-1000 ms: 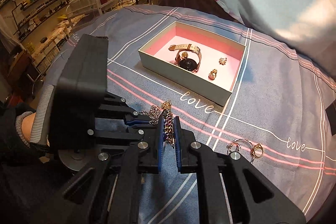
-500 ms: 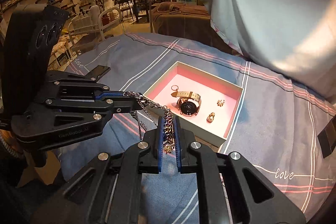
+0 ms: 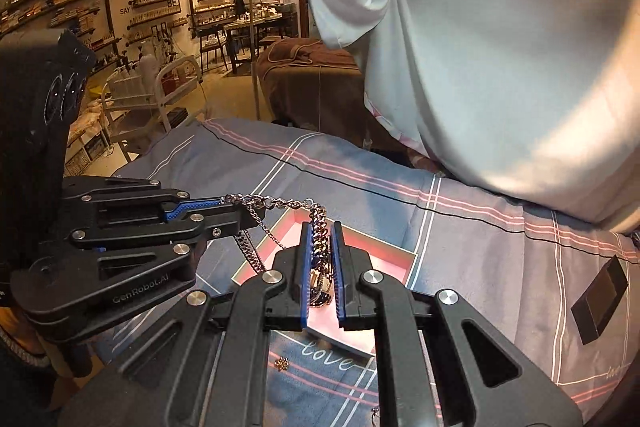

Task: Organize jewelry
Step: 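Lift the chains with both grippers and carry them over the pink box, then lower the chains into the box and open both grippers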

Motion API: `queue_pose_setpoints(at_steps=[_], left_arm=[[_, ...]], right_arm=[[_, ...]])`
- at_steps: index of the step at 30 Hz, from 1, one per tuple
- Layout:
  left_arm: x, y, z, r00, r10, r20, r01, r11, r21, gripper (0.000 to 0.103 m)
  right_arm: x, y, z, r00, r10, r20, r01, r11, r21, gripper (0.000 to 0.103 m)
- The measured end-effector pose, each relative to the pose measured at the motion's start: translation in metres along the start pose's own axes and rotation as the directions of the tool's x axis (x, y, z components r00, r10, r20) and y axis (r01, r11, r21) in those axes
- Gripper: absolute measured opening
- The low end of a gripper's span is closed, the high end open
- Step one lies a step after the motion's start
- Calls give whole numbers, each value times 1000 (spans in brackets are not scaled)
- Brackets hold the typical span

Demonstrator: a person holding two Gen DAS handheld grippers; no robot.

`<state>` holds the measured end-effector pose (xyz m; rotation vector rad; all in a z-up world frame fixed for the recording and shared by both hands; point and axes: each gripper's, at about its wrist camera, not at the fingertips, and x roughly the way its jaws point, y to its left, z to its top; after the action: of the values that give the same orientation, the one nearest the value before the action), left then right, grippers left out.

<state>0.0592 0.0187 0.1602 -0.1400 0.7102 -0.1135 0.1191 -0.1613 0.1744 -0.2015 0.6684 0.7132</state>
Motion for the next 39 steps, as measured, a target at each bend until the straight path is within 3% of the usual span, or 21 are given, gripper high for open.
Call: queue_pose_setpoints(at_steps=[5, 11, 18, 27, 39], left_arm=[[7, 0, 26, 1000, 6, 18, -6, 1000, -7, 4], [32, 5, 34, 1000, 9, -13, -10, 1000, -19, 4], [72, 24, 19, 995, 33, -92, -39, 997, -60, 4], [122, 44, -10, 976, 64, -207, -85, 992, -90, 4], [150, 57, -33, 956, 78, -281, -113, 988, -108, 4]], right_arm=[[4, -10, 14, 1000, -15, 16, 15, 1000, 11, 10], [28, -21, 18, 1000, -14, -28, 14, 1000, 19, 10], [81, -27, -2, 990, 17, -142, -12, 999, 34, 10], [127, -30, -25, 970, 47, -239, -35, 998, 54, 10], [144, -26, -43, 957, 65, -284, -51, 997, 58, 10]])
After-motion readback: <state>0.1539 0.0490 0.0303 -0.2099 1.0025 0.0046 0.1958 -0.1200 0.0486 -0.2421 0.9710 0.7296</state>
